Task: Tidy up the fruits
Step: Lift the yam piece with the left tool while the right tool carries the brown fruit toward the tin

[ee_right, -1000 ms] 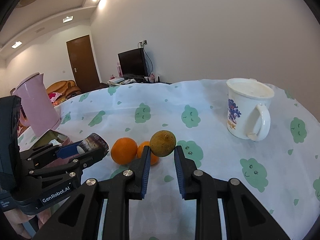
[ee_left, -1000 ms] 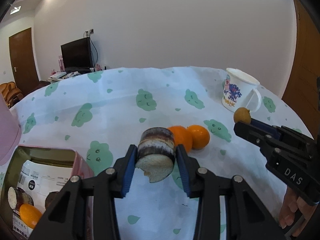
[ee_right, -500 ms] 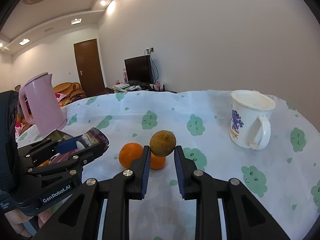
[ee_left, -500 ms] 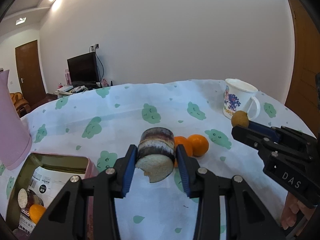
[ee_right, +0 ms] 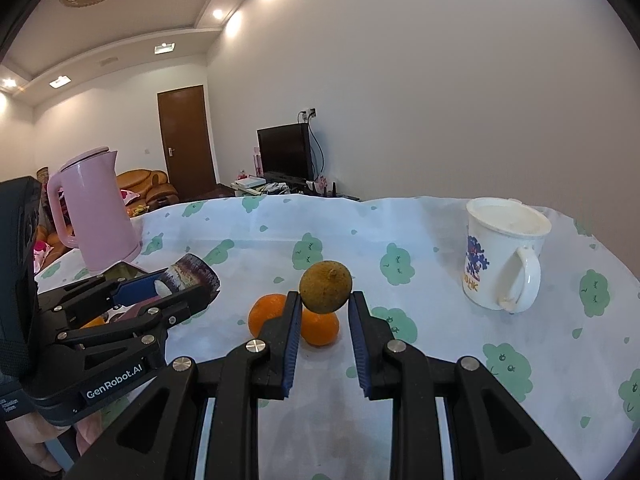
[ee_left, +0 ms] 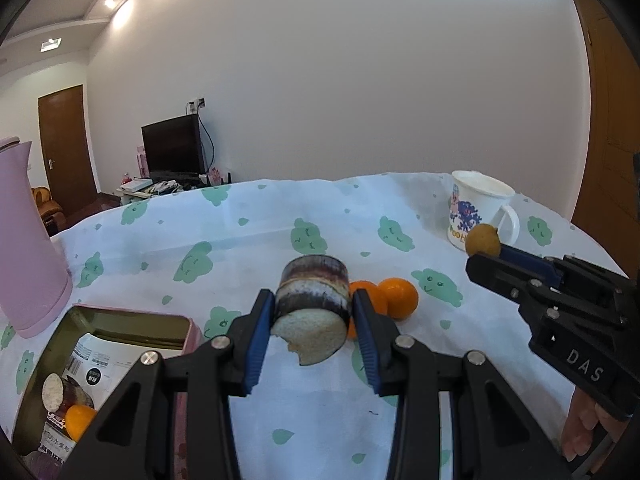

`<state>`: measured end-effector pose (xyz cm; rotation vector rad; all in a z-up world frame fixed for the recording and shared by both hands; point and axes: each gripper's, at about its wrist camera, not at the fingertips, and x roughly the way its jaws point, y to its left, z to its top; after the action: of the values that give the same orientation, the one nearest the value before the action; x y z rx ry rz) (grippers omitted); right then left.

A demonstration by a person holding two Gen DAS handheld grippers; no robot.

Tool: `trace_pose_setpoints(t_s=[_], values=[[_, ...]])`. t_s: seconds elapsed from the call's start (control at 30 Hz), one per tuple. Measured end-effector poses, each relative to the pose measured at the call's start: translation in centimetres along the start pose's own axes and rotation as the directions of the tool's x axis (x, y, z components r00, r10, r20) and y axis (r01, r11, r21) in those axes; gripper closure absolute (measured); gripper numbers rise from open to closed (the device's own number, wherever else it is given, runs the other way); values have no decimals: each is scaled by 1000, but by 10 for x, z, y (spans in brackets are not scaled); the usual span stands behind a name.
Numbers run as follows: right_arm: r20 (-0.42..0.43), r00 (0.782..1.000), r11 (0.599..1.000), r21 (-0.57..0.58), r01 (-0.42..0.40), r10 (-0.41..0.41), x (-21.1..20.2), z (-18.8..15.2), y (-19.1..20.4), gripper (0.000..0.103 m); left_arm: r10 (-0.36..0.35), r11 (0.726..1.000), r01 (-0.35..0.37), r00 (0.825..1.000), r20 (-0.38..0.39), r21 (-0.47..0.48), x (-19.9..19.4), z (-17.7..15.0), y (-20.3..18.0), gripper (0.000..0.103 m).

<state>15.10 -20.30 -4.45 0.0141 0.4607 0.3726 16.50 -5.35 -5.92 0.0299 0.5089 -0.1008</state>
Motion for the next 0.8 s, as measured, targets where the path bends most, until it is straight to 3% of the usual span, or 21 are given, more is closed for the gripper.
trace_pose_setpoints(t_s=[0.8], values=[[59, 998, 1000, 0, -9, 9, -10, -1, 0, 78, 29, 999, -30, 996, 83, 16, -20, -4, -3, 61]])
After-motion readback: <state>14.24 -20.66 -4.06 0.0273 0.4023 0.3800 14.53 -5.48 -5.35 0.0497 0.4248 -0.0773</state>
